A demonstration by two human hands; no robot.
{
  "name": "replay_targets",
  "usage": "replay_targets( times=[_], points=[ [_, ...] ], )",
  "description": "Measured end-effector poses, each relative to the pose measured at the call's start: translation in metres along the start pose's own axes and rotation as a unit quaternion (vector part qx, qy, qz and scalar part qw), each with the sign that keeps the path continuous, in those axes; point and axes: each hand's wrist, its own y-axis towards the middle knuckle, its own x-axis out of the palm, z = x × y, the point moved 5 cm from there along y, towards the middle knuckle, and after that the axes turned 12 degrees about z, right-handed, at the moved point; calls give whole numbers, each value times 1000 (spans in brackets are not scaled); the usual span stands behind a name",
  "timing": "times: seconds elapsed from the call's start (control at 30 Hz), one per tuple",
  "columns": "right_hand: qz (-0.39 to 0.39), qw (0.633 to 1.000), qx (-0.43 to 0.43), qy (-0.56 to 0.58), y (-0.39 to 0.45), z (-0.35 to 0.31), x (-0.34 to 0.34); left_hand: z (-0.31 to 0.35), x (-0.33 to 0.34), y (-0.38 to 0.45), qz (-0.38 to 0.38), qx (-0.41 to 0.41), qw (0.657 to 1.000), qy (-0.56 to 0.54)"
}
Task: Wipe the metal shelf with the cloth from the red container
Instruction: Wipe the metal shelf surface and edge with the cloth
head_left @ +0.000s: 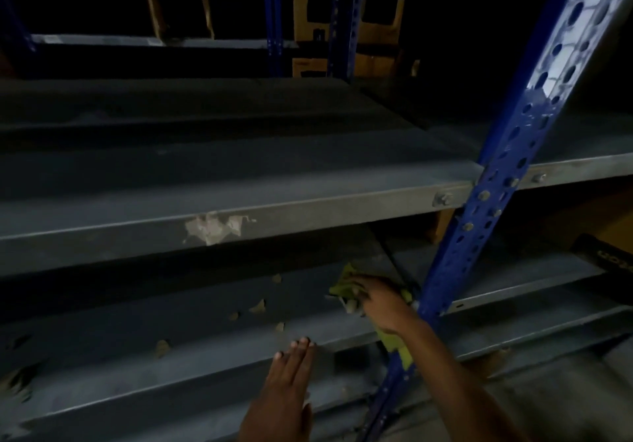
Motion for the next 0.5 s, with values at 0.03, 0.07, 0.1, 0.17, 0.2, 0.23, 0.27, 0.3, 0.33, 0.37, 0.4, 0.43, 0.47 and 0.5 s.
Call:
replay_targets(
  times=[0.03,0.07,0.1,0.17,0.2,0.23,0.27,0.3,0.33,0.37,0.4,0.43,0.47,0.5],
  points=[
    [8,1000,4,22,1,1,-5,-2,-1,1,16,-13,1000,-4],
    [23,999,17,36,5,3,-8,0,-5,-1,52,-15,998,22],
    [44,998,28,35,12,7,-9,2,-4,-4,72,18,997,25],
    [70,997,39,5,21,7,-10,10,-13,-7,73,14,997,-6],
    [55,998,22,-2,23,2,-6,9,-18,-7,87,-3,996,-16],
    [33,999,-5,2,24,-6,-2,9,-18,-7,96,-19,995,-28],
    [7,1000,-29,7,22,-13,1,10,-18,-6,91,-18,995,-36],
    [-15,999,-47,11,18,-17,6,13,-21,-6,84,-16,996,-34],
    [-30,998,-53,12,13,-17,9,13,-21,-6,72,-21,997,-34],
    [-43,998,-52,14,5,-17,9,12,-21,-7,67,-21,997,-34],
    [-46,997,-55,17,-4,-16,8,10,-22,-8,67,-24,997,-38],
    [-46,997,-62,26,-14,-14,6,6,-23,-9,72,-29,996,-45],
    [-40,996,-69,41,-23,-13,3,2,-23,-11,73,-31,996,-39],
    [-33,996,-65,58,-30,-9,0,-3,-24,-13,82,-29,996,-21]
  ],
)
